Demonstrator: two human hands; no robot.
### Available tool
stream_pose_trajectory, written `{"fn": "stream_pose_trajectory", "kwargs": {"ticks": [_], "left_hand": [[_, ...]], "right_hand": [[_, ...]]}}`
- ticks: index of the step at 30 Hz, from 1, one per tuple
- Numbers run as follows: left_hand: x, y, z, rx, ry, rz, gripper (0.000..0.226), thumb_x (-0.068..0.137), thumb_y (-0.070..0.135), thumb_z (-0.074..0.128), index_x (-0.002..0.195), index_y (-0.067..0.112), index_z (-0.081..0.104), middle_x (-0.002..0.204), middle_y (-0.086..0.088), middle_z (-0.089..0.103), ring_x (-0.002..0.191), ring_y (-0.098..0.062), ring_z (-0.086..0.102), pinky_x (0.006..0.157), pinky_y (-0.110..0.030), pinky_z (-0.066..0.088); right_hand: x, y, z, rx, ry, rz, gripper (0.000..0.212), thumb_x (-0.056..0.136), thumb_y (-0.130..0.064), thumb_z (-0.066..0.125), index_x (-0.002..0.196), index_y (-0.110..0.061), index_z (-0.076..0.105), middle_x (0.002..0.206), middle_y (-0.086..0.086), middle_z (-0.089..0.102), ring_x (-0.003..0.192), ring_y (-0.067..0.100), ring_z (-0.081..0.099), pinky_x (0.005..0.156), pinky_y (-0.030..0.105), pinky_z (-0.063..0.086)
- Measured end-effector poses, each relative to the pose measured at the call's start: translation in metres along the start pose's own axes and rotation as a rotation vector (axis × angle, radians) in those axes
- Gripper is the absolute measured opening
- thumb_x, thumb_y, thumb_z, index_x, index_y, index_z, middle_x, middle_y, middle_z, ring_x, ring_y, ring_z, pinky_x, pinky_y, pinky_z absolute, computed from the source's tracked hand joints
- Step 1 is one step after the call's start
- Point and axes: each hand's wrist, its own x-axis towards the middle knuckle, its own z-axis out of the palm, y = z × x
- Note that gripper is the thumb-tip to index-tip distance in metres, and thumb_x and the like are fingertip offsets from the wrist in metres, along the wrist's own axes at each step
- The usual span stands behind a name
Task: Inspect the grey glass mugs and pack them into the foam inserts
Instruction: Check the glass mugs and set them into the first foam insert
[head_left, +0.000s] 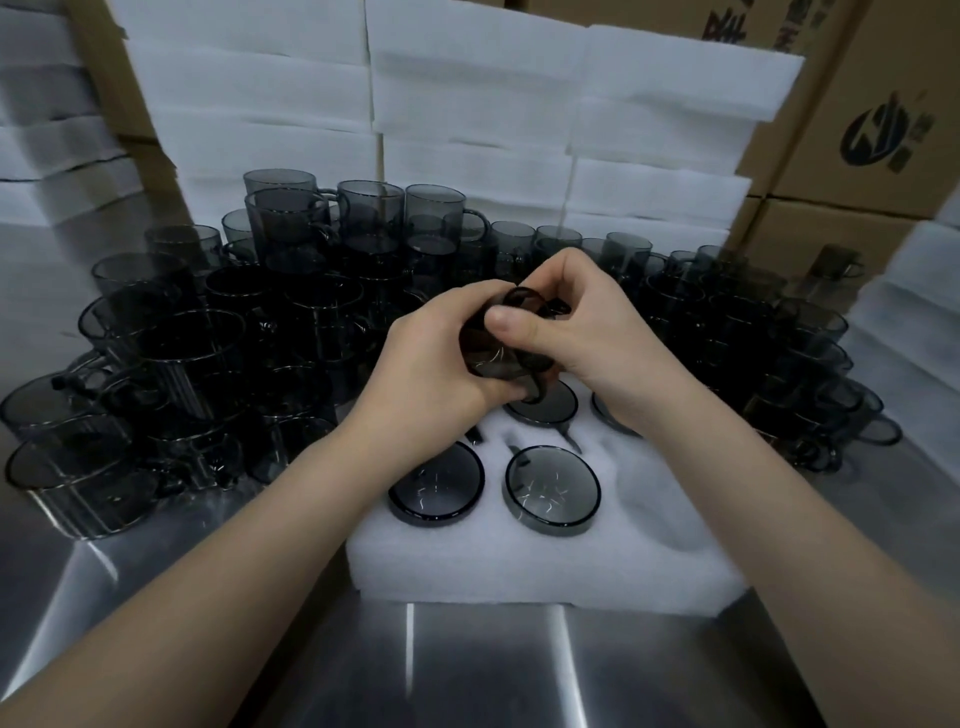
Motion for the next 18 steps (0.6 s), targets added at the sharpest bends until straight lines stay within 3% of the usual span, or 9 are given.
{"fn": "stream_pose_trajectory", "kwargs": {"ticks": [3,6,11,15,18], "left_hand": [[0.0,0.0,0.001,0.005,-0.01,-0.004,0.067,0.058,0.011,0.089,0.117,0.03,0.064,0.1,0.02,0.067,0.093,0.01,0.06,0.079,-0.001,0.039],[-0.001,0.0,0.0,-0.038,-0.033,-0.008,0.07,0.059,0.009,0.089,0.118,0.035,0.063,0.102,0.02,0.068,0.097,0.01,0.061,0.084,-0.005,0.042],[0.0,-0.001,-0.002,-0.132,-0.021,-0.056,0.068,0.062,0.008,0.089,0.122,0.028,0.062,0.108,0.014,0.069,0.101,0.002,0.064,0.094,-0.02,0.049],[0.001,-0.002,-0.004,-0.194,-0.002,-0.1,0.061,0.065,0.007,0.087,0.118,0.024,0.064,0.104,0.011,0.07,0.097,-0.001,0.066,0.091,-0.021,0.051],[0.001,-0.002,-0.005,-0.231,-0.005,-0.139,0.056,0.065,0.009,0.088,0.115,0.019,0.065,0.103,0.006,0.072,0.097,-0.009,0.069,0.094,-0.034,0.054]], "right_hand": [[0.0,-0.001,0.003,0.017,0.065,0.0,0.032,0.077,-0.04,0.078,0.076,-0.019,0.053,0.064,-0.008,0.058,0.05,0.007,0.057,0.039,0.024,0.043],[0.0,0.0,-0.001,0.157,0.065,0.066,0.028,0.09,-0.034,0.065,0.07,-0.019,0.051,0.054,-0.006,0.056,0.039,0.013,0.051,0.035,0.023,0.041],[0.003,0.004,-0.009,0.448,-0.108,0.149,0.011,0.085,-0.026,0.061,0.086,-0.016,0.065,0.064,0.0,0.062,0.042,0.011,0.049,0.04,0.021,0.042],[0.003,0.009,-0.016,0.626,-0.28,0.176,0.03,0.08,-0.014,0.062,0.109,-0.014,0.066,0.083,0.002,0.066,0.055,0.008,0.054,0.055,0.021,0.05],[0.002,0.009,-0.017,0.626,-0.354,0.159,0.045,0.072,-0.01,0.068,0.116,-0.013,0.06,0.095,0.004,0.067,0.064,0.008,0.059,0.064,0.022,0.053]]}}
